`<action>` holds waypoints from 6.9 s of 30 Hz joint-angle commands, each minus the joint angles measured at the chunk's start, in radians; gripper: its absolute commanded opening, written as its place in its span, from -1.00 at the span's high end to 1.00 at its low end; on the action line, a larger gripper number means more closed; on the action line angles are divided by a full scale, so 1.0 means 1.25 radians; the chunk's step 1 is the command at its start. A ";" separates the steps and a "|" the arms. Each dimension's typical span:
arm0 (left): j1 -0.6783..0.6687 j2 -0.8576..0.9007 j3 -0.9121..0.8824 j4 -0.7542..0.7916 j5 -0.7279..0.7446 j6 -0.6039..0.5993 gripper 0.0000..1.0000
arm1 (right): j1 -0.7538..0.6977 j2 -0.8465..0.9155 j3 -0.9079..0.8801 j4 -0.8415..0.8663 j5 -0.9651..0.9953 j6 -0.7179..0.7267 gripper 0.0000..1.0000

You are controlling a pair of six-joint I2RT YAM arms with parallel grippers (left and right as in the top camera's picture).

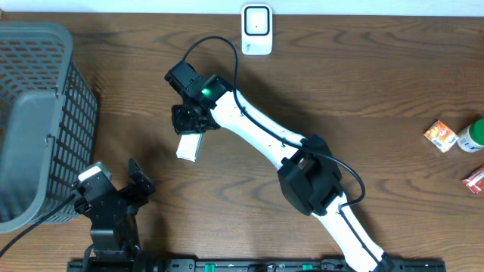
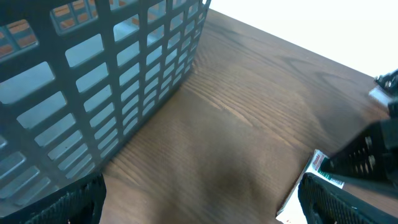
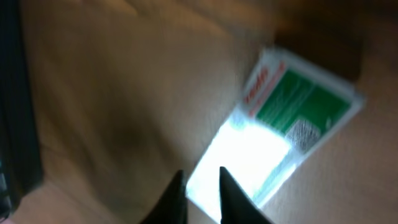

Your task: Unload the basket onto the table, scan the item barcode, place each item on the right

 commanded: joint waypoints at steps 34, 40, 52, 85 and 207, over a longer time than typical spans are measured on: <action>0.003 -0.002 -0.001 0.001 -0.002 -0.002 -0.97 | -0.016 0.102 0.013 0.029 0.191 -0.049 0.98; 0.003 -0.002 -0.001 0.001 -0.002 -0.002 -0.97 | -0.045 0.087 0.015 -0.078 0.193 -0.050 0.98; 0.003 -0.002 -0.001 0.001 -0.002 -0.002 -0.97 | -0.061 -0.013 0.016 -0.219 0.231 -0.233 -0.66; 0.003 -0.002 -0.001 0.000 -0.002 -0.002 -0.97 | 0.027 -0.045 -0.246 -0.012 0.124 -0.468 -0.98; 0.003 -0.002 -0.001 0.000 -0.002 -0.002 -0.97 | -0.415 0.077 -0.056 -0.075 0.178 -0.852 -0.38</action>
